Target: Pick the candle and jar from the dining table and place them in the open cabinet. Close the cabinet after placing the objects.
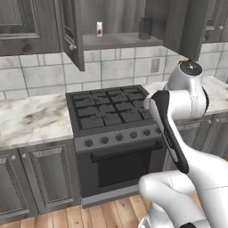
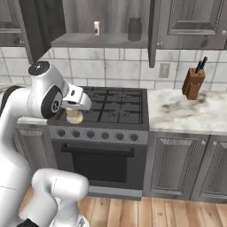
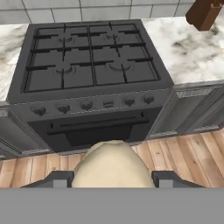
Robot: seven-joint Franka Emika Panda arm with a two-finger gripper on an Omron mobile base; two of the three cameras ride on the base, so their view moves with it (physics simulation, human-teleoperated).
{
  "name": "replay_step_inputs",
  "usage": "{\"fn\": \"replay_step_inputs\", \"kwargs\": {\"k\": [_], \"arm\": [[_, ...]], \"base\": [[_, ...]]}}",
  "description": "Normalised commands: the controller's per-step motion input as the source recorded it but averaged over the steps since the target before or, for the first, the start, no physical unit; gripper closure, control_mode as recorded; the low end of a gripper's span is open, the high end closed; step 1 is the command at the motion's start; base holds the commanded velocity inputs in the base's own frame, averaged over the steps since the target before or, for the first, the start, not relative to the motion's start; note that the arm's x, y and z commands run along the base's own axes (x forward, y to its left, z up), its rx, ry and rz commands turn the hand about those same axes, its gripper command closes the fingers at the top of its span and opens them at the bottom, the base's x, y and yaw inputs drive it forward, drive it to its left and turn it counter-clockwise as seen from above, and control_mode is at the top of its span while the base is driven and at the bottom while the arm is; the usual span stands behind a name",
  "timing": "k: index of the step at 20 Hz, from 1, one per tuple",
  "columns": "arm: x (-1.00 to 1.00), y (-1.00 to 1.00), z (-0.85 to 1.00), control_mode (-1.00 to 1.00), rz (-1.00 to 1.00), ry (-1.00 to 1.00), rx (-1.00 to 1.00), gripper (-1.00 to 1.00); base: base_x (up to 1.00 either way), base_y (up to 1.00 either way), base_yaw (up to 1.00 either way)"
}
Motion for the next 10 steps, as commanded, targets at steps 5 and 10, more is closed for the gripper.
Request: {"fn": "replay_step_inputs", "kwargs": {"k": [5,10], "arm": [[0.0,0.0,0.0,1.0,0.0,0.0,0.0,1.0],[0.0,0.0,0.0,1.0,0.0,0.0,0.0,1.0]], "base": [[0.68,-0.34,0.02],[0.53,0.0,0.03]]}}
